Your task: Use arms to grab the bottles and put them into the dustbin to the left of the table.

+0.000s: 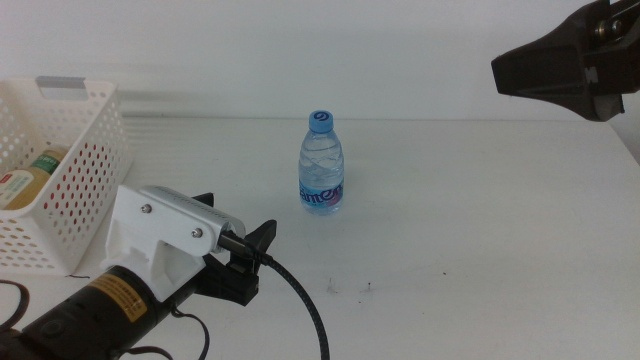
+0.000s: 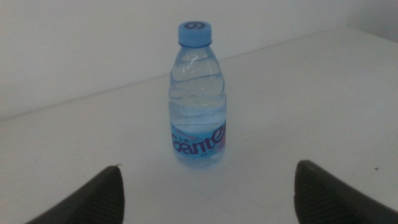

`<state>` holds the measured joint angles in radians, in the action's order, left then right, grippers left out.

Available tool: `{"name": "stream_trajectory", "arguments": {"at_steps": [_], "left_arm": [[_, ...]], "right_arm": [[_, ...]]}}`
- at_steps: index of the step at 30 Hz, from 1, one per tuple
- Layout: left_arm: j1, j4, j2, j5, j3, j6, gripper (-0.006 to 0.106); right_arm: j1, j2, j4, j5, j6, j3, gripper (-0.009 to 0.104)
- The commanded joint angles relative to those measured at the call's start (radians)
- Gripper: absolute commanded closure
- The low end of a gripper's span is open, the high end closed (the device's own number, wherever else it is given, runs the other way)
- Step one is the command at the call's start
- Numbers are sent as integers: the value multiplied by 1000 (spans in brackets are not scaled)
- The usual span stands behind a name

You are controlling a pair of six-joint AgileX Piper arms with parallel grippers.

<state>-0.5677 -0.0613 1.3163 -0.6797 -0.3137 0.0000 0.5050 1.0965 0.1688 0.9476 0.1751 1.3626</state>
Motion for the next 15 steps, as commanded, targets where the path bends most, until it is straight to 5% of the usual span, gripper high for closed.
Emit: {"name": "stream_trajectory", "arguments": {"at_steps": [1,15], "left_arm": [[2,10,3,-27,3,0,7],[0,6,282,-410,-23,-78,7]], "right_arm": [[-8,-4,-1,-5,6,8,8],[-8,-4,-1,-5,6,8,8]]}}
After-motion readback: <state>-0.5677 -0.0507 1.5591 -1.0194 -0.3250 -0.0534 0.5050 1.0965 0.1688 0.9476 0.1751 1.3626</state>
